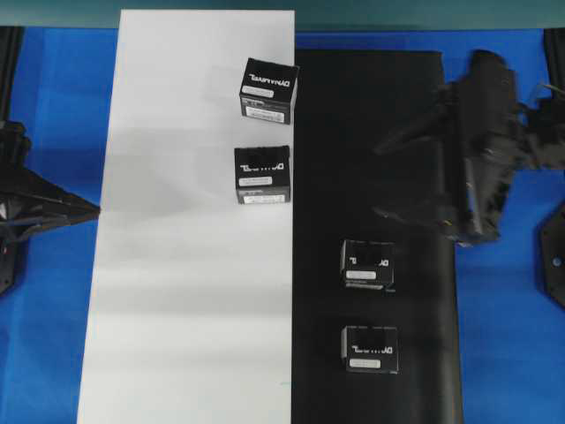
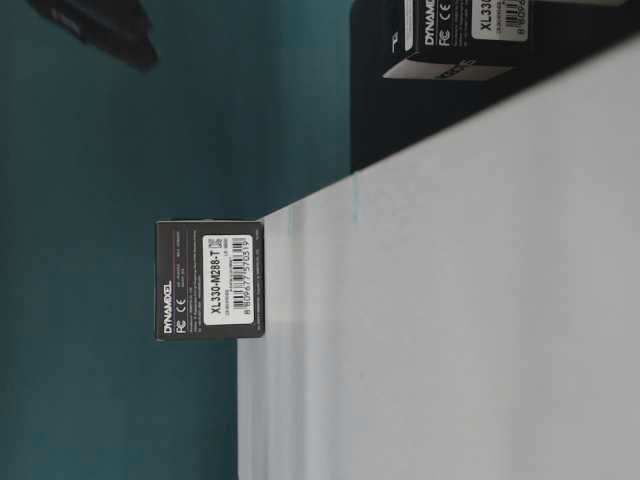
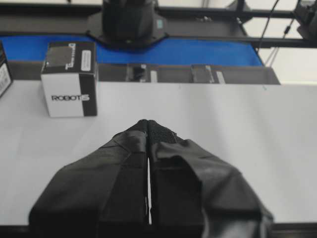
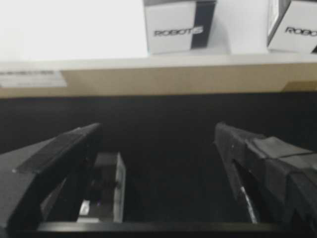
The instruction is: Place the box from the black base onto the white base.
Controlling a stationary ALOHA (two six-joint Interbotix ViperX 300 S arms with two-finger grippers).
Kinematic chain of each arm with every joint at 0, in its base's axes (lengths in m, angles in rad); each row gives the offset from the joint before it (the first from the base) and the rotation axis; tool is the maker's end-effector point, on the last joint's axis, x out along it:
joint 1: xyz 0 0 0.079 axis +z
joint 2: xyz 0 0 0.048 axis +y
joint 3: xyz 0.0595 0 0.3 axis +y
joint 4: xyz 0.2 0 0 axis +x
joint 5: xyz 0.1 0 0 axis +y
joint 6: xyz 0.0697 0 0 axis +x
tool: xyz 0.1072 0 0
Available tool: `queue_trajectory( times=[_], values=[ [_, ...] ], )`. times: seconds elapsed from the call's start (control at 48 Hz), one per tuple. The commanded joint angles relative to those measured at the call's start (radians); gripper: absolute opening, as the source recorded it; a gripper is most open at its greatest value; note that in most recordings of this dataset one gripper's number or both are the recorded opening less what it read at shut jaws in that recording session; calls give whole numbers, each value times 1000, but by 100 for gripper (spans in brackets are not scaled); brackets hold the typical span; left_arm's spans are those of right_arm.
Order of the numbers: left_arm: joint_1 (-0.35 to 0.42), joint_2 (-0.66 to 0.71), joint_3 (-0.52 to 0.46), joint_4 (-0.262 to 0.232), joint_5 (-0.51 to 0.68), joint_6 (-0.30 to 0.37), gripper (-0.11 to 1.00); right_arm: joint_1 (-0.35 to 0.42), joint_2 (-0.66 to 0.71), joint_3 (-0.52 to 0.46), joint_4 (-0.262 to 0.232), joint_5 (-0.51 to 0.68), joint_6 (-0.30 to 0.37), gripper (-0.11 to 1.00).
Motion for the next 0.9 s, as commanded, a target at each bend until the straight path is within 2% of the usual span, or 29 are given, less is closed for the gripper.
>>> queue_trajectory(
  times=[0.0, 0.291, 0.874],
  values=[
    [-2, 8, -28, 2, -5, 2, -4, 15, -54, 32, 5, -34, 0, 100],
    [-2, 8, -21, 2, -3, 2, -4, 31, -146, 92, 9, -110, 2, 100],
    [5, 0, -20, 2, 46, 3, -4, 37, -146, 98, 9, -158, 2, 99]
  ],
)
